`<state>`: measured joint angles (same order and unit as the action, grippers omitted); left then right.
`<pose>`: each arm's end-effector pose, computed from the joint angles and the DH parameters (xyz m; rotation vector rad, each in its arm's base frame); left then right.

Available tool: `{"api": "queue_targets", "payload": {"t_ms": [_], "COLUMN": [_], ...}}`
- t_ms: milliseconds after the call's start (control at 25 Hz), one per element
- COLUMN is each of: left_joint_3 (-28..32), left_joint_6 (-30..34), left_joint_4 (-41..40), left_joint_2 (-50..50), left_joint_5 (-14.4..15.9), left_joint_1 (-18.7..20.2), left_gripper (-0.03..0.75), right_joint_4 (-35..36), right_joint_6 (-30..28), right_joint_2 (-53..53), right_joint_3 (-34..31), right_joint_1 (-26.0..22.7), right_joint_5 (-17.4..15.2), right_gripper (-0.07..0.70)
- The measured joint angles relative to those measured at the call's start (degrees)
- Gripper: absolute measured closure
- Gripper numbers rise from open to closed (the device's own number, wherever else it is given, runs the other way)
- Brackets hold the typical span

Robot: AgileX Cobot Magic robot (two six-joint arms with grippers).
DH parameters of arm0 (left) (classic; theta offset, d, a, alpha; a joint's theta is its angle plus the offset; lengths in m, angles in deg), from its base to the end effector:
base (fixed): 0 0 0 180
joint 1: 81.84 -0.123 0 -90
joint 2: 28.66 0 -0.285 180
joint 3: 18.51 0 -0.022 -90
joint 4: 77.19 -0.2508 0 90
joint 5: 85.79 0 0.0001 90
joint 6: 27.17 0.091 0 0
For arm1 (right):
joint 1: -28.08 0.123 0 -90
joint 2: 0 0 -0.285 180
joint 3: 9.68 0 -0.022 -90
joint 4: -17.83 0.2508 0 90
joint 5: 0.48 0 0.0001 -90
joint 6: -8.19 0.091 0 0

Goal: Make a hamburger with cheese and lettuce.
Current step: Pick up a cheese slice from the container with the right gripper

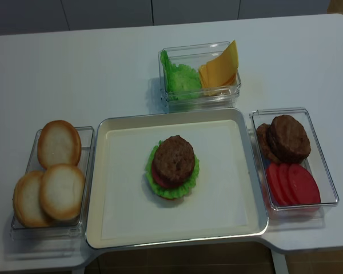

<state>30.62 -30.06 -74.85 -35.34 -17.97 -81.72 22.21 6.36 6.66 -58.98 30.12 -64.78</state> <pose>-0.0123 -0.0034 0.2649 -0.0469 2.1576 -0.0801 -0.0094 0.0059 0.2689 -0.0776 2.0964 0.0945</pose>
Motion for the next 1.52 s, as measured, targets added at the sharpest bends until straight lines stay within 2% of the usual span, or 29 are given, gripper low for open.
{"api": "queue_targets", "payload": {"t_ms": [1520], "left_joint_3": [0.0], "left_joint_6": [0.0], "left_joint_4": [0.0], "left_joint_2": [0.0], "left_joint_5": [0.0], "left_joint_1": [0.0], "left_gripper": [0.292], "right_joint_4": [0.0], "right_joint_6": [0.0], "right_joint_2": [0.0], "right_joint_3": [0.0], "right_joint_1": [0.0], "right_joint_5": [0.0], "right_gripper": [0.111]}}
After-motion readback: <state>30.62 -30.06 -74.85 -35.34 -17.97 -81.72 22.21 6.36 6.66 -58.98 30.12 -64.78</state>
